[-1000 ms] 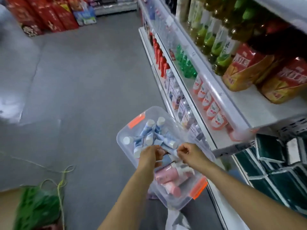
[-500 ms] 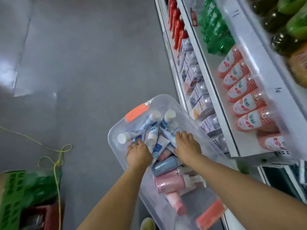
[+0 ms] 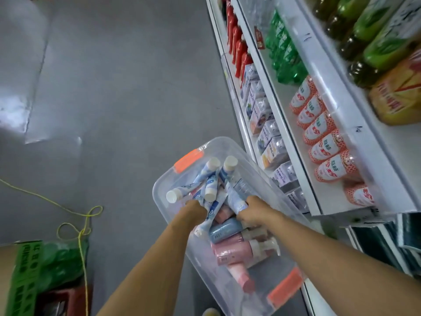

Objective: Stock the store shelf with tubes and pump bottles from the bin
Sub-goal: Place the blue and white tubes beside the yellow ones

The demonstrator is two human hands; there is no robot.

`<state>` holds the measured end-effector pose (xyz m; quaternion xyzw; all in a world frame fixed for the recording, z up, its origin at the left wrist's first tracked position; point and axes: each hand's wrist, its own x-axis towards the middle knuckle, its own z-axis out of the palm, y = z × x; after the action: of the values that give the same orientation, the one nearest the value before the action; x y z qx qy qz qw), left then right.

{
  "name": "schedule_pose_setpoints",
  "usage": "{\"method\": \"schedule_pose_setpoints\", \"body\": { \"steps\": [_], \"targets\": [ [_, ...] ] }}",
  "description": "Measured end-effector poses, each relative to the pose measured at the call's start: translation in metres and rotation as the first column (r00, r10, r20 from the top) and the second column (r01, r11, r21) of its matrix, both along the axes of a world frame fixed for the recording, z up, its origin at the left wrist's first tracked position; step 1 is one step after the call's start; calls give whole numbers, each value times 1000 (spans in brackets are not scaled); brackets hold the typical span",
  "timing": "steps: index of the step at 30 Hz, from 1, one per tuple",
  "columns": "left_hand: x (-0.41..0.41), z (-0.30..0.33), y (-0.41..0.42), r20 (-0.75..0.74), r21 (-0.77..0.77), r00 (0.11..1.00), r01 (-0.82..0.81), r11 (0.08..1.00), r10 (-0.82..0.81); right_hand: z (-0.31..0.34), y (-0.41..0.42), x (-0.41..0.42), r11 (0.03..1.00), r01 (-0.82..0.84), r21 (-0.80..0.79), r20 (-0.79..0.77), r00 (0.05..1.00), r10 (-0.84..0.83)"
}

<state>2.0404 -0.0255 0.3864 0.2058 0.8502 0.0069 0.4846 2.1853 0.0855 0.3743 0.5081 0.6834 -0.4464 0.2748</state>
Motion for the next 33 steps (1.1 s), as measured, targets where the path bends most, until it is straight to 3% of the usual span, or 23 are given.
{"method": "schedule_pose_setpoints", "body": {
  "steps": [3,6,9,11,14,17,21,26,30,33],
  "targets": [
    [7,16,-11,170,19,950,-271,962,264,16,-3,23,933,266,-242,-65,955,-289],
    [20,41,-26,345,69,810,-525,848,474,40,-17,49,838,405,-365,-157,861,-484],
    [37,61,-47,524,98,635,-707,700,568,71,-34,63,746,475,-466,-217,756,-617],
    [50,81,-62,625,119,572,-742,660,531,95,-49,70,655,529,-541,-216,665,-715],
    [72,113,-80,700,171,566,-725,667,435,128,-69,84,526,582,-620,-213,521,-827],
    [94,140,-92,732,249,579,-718,650,359,158,-90,98,467,569,-677,-257,412,-874],
    [117,168,-110,724,378,624,-715,589,293,194,-121,119,482,496,-722,-320,378,-869],
    [140,199,-130,622,577,764,-594,560,171,230,-162,153,513,538,-670,-417,299,-858],
    [172,223,-135,671,584,735,-604,542,96,249,-191,194,575,522,-630,-515,273,-813],
    [207,239,-131,709,575,705,-586,571,9,258,-206,233,545,568,-617,-535,205,-820]
  ]
}}
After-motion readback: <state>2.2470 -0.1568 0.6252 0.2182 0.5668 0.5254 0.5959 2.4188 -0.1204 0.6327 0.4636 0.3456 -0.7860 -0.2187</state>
